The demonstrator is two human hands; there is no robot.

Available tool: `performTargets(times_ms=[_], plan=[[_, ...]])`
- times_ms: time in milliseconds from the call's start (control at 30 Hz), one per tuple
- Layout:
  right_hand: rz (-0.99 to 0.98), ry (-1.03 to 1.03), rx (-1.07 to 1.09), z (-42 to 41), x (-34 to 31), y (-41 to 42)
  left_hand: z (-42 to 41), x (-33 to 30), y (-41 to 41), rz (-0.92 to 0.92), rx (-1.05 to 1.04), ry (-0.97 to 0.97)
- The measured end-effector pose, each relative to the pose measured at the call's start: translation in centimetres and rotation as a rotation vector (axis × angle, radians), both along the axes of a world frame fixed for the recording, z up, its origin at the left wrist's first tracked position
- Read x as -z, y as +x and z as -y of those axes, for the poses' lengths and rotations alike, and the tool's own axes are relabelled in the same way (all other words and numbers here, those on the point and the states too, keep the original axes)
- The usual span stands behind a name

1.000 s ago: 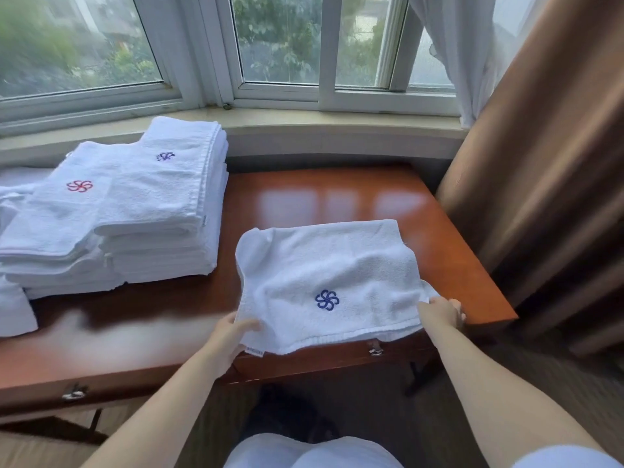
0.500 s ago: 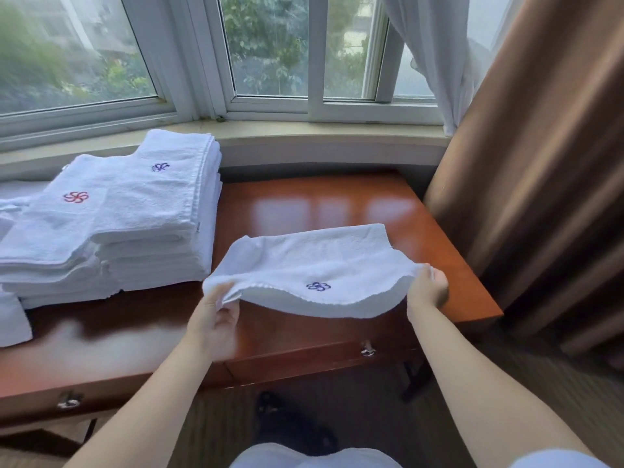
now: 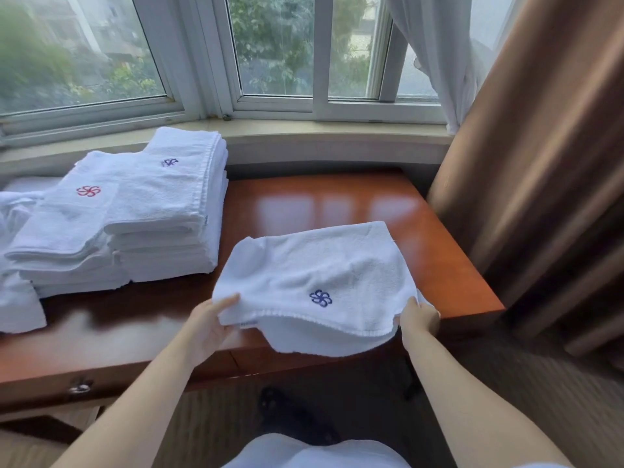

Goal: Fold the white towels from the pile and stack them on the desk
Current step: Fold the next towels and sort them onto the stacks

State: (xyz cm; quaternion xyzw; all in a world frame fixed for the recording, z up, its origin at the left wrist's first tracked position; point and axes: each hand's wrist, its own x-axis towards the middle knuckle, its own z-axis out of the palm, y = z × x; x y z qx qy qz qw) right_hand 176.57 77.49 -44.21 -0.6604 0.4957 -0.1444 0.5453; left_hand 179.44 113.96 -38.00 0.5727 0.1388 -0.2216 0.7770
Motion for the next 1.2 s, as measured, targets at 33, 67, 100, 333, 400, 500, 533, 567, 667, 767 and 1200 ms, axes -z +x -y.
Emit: performTargets(times_ms=[33,67,100,333,400,500,533,567,667,767,1200], plan=[[0.002,0.007,-0.011,-0.2,0.2,-0.1,0.0,0.0,-0.2,-0.016,-0.047,-0.107],[-0.015,0.004,-0.018,-0.4,0.3,-0.2,-0.1,0.4,-0.6,-0.062,-0.048,-0.134],[-0.048,-0.005,-0.018,-0.6,0.5,-0.4,0.0,0.9,-1.2,-0.127,-0.003,-0.100],[-0.072,0.002,0.029,-0.9,0.9,-1.5,0.5,3.6,-4.5,-0.466,0.261,-0.051],[-0.072,-0.008,0.019,-0.6,0.9,-1.4,-0.1,3.8,-4.7,-0.483,0.288,-0.034],[-0.073,-0.026,0.003,-0.2,0.7,-1.3,-0.8,3.6,-4.3,-0.480,0.285,-0.020],[-0.064,-0.025,0.012,-0.1,0.6,-1.2,-0.8,3.4,-4.1,-0.478,0.260,-0.006],[-0.055,-0.020,0.026,-0.1,0.6,-1.3,-0.8,3.3,-3.8,-0.474,0.211,0.021],[-0.043,-0.007,0.056,0.2,0.4,-1.4,-0.5,3.7,-2.7,-0.411,-0.034,0.189],[-0.033,-0.022,0.043,0.8,0.1,-1.2,-0.9,3.4,-0.4,-0.311,-0.274,0.230],[-0.174,-0.030,0.020,1.2,0.9,-1.9,-2.6,4.0,-1.4,-0.431,-0.295,0.094]])
